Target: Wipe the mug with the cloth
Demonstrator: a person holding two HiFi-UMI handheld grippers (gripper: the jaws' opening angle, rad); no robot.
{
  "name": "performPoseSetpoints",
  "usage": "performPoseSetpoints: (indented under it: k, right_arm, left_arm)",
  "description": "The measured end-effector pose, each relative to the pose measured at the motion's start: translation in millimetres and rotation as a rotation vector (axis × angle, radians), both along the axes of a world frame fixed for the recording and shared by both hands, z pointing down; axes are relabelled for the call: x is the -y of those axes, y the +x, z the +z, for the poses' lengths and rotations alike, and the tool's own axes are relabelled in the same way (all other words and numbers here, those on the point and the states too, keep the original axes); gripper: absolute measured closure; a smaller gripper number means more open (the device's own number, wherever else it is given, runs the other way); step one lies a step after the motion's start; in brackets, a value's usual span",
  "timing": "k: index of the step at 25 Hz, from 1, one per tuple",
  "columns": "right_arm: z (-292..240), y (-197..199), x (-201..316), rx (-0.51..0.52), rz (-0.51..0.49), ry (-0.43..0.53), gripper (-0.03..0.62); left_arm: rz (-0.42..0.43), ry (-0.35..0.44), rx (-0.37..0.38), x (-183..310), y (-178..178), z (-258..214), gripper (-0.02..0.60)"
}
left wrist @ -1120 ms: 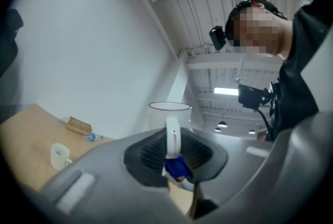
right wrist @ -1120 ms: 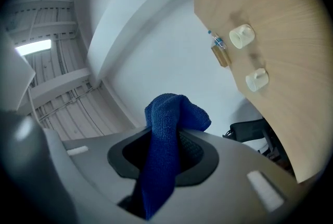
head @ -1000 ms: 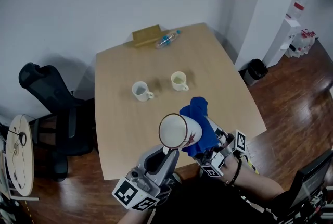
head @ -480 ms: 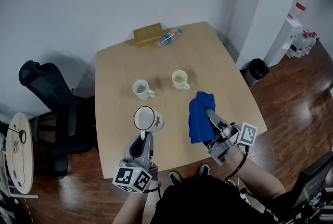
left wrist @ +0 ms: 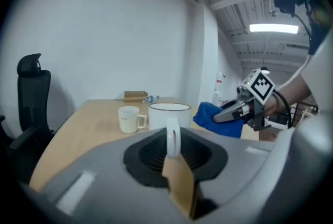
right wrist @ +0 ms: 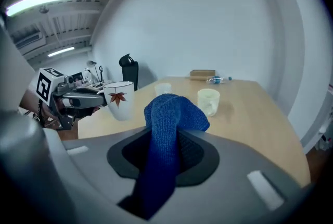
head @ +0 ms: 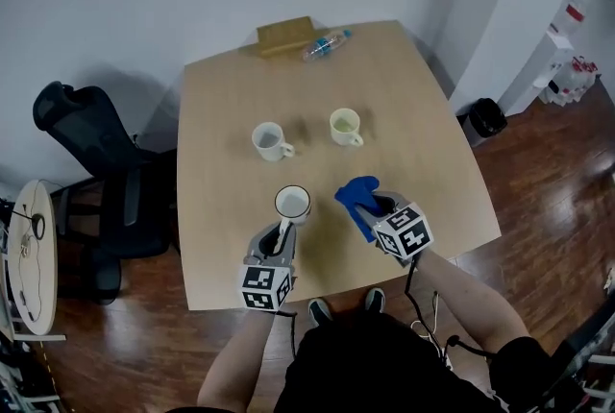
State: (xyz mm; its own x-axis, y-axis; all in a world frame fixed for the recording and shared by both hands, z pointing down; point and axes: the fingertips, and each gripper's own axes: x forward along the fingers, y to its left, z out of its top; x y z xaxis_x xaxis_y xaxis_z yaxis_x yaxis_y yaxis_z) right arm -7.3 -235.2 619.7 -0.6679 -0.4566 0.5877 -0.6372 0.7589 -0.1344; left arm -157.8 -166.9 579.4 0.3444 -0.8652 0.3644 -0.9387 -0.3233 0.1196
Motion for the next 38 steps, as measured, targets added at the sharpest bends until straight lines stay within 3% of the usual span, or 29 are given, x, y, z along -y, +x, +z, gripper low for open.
performPoseSetpoints:
  k: [6,13,21,28,34,37,38]
  right_arm:
    - [53.9,-6.4,2.0,-0.1,-0.012,-0.003,0.48]
    - [85.0,-2.0,-2.2,-0.173,-0.022,-0.026,0.474]
    - [117.0,8.1,-18.2,-0.265,-0.056,-0.122,0.457]
    - [122.9,12.0,-21.5,-0.315,-0.062,-0.192,0.4]
    - [96.1,23.6,-26.4,-0.26,-0.02,-0.145,0.353]
    - [69.8,41.6,-42.8,-0.203,0.047,-0.118,0.365]
    - [59.6,48.5,-51.8,-0.169,0.075,-0.115,0.396]
  left_arm:
    - [-0.001,-0.093,0.077,7.0,-12.8,49.9,0.52]
    - [-0.011,-0.132,0.057,2.9,-16.7,73.2,0.52]
    - [-0.012,-0.17,0.029,-7.4,-16.1,93.7,0.52]
    - [0.028,-0.28,0.086,-33.1,-22.9,119.5,0.512]
    - [-0.006,-0.32,0.025,-46.2,-30.7,124.0,0.463]
    - [-0.023,-0.314,-0.031,-63.1,-39.9,118.3,0.459]
    - [-0.033,-0.312,-0.048,-71.4,-44.2,116.0,0.459]
